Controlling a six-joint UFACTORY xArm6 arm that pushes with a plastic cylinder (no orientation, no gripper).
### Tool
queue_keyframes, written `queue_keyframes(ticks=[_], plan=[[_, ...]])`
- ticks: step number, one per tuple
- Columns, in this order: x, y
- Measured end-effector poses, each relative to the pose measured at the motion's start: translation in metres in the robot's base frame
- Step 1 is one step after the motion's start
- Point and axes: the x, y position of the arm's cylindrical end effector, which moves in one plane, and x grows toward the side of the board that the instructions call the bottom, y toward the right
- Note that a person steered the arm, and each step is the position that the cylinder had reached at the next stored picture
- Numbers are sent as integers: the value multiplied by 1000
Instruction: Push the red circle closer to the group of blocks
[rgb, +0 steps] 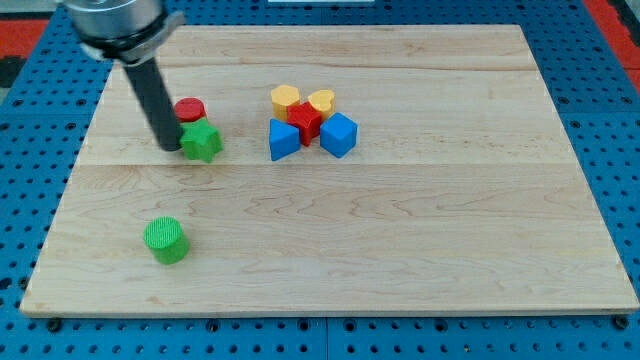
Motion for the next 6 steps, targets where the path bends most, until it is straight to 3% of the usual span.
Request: queue_keyframes(ticks=[1,2,3,4,5,6], plan=[[-8,41],[-3,21],[12,-56],[-33,-52],[-62,5],[-62,24]])
